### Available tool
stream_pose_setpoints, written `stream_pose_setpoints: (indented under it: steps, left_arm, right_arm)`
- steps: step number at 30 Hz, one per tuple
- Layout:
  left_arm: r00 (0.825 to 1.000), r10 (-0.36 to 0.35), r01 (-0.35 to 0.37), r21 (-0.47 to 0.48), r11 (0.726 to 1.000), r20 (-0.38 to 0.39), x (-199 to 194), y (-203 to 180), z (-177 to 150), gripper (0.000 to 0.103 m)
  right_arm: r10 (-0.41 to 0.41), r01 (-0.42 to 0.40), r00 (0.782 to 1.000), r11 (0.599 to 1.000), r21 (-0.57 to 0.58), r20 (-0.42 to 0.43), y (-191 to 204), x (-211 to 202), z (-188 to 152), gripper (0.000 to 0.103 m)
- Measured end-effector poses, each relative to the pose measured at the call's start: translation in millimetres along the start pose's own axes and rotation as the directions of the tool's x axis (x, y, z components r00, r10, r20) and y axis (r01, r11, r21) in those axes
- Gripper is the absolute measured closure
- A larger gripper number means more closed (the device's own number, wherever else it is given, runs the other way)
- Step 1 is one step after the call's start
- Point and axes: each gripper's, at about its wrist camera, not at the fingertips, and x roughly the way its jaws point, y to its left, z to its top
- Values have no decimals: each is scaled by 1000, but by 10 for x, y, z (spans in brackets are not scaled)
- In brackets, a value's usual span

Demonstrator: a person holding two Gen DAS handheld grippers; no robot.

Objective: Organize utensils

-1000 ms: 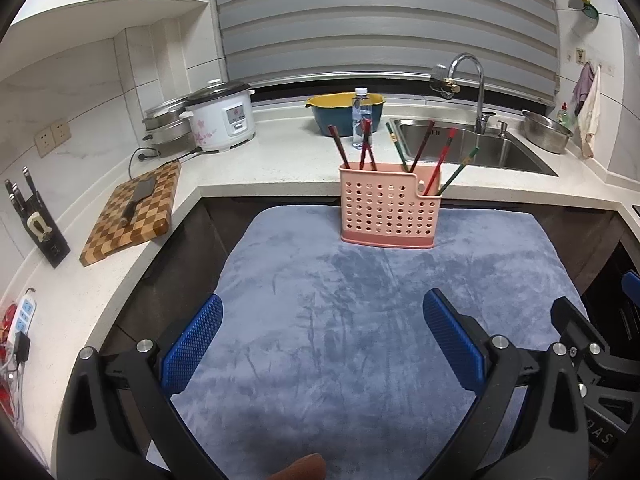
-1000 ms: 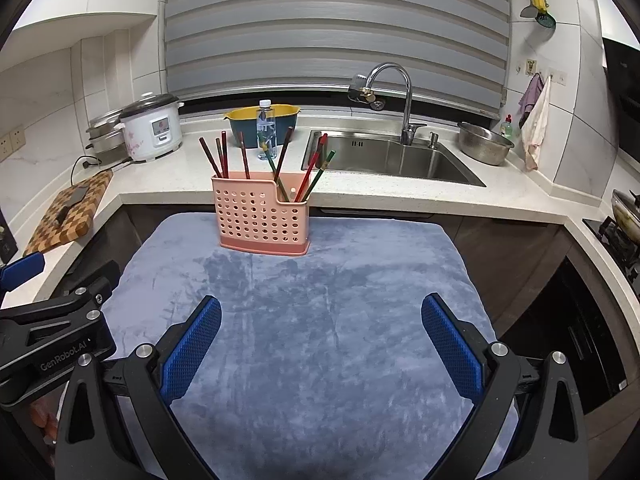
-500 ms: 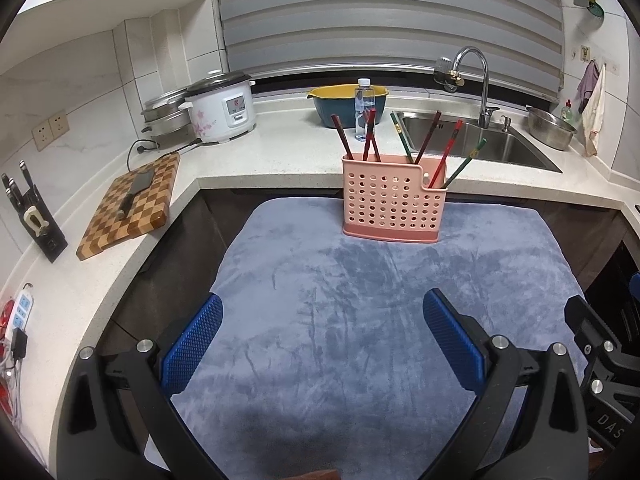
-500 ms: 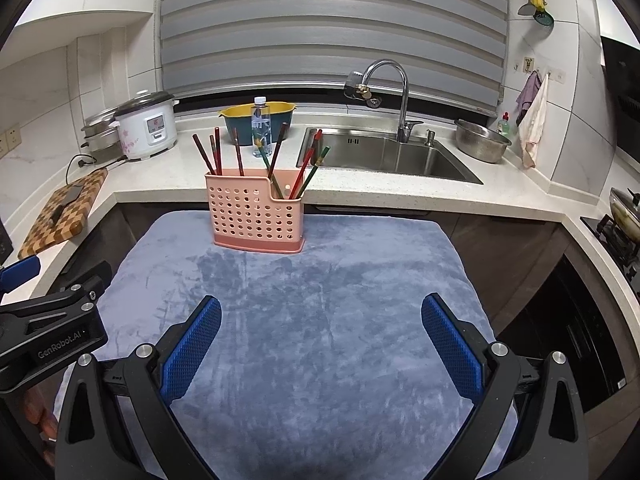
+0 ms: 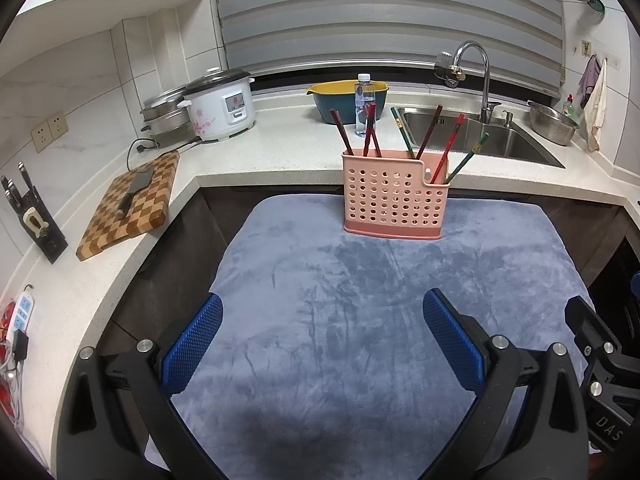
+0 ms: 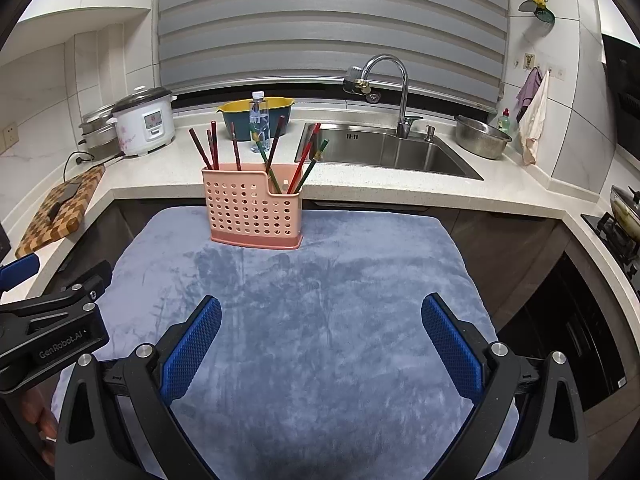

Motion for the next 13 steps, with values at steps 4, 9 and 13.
stream_pose_setpoints:
  steps: [4,9,13]
  left_arm:
    - [1000,2,-2,-1,1000,1,6,1,-2,7]
    - [1000,-4,4,6,1000,10,5,-11,1,7]
    - [1000,-18,17,30,999,14,33,-51,-5,7]
  right_arm:
    - [0,0,1000,1000,-2,1,1,4,0,6]
    - [1,-1,1000,1000,-3,-2,7,20,-1,6]
    - [2,-2,1000,1000,-3,-1,15,29,-5,6]
